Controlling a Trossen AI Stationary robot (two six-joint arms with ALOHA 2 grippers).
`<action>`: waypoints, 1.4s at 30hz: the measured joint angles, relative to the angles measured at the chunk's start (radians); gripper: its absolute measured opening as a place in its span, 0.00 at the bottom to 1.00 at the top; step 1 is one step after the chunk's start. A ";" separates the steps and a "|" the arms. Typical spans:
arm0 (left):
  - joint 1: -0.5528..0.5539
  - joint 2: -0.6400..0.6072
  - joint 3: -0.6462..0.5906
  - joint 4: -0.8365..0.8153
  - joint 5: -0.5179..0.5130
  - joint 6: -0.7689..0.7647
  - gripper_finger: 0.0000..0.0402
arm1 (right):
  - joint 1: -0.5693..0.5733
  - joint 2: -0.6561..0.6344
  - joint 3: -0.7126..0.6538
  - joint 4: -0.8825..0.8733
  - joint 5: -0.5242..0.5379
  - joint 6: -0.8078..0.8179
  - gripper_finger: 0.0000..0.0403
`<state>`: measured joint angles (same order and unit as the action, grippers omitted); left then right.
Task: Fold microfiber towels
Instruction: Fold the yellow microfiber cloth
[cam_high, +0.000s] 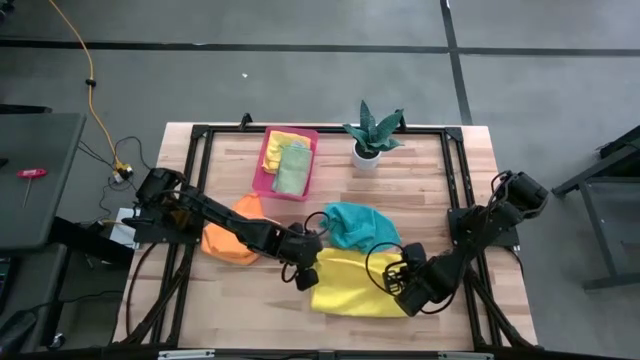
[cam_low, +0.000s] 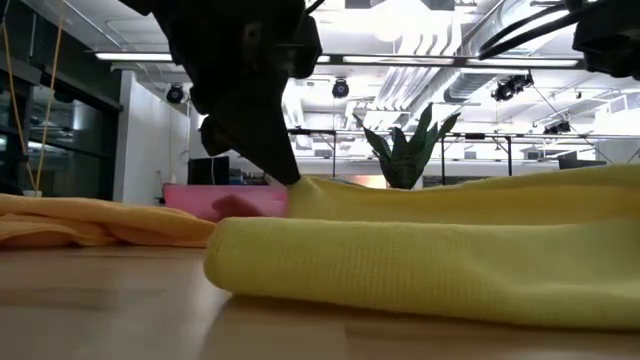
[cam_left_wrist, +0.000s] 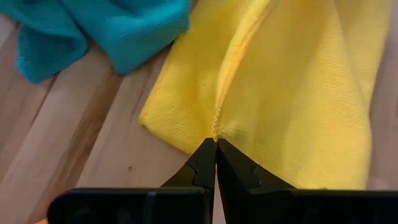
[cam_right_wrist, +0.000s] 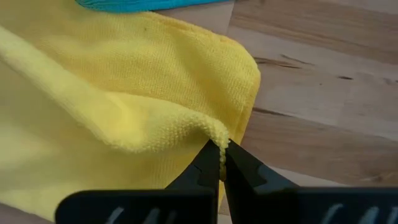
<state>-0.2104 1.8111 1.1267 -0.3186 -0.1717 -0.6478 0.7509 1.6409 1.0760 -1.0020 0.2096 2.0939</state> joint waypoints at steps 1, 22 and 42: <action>0.002 0.000 0.000 -0.003 -0.001 -0.004 0.00 | 0.000 0.000 0.000 -0.001 0.000 0.000 0.00; -0.010 -0.033 0.000 -0.074 0.036 -0.047 0.00 | -0.001 0.001 -0.028 0.021 -0.029 0.044 0.01; 0.042 -0.022 0.001 -0.055 -0.075 0.061 0.00 | 0.002 -0.092 -0.028 -0.064 0.009 -0.071 0.54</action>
<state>-0.1683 1.7886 1.1275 -0.3736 -0.2466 -0.5869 0.7532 1.5494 1.0477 -1.0656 0.2184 2.0225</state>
